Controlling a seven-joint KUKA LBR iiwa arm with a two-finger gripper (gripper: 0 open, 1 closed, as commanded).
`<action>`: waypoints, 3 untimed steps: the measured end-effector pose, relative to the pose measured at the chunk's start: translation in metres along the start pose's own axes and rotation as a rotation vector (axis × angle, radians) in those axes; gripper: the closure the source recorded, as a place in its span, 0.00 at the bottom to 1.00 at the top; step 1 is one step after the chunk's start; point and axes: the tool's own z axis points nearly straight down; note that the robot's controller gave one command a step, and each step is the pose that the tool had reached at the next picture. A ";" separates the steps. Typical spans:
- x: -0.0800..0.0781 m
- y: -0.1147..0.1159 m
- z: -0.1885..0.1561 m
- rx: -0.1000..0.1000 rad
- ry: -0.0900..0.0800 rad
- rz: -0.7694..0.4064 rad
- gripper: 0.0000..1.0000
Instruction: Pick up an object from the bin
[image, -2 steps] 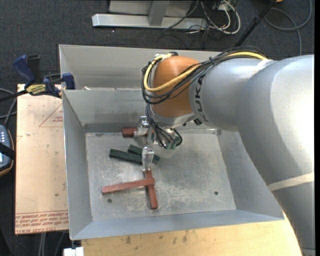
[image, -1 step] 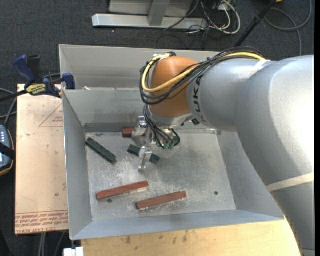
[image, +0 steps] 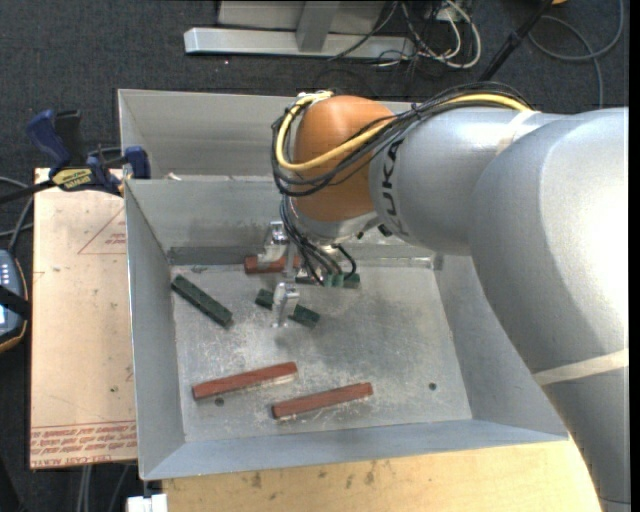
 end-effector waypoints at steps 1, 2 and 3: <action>0.001 -0.032 0.021 -0.020 -0.009 0.013 0.00; 0.004 -0.030 0.022 -0.006 -0.015 0.040 1.00; 0.004 -0.030 0.022 -0.006 -0.015 0.040 1.00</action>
Offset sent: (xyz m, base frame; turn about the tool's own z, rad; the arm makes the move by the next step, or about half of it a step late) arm -0.0077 -0.0344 -0.0316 0.0409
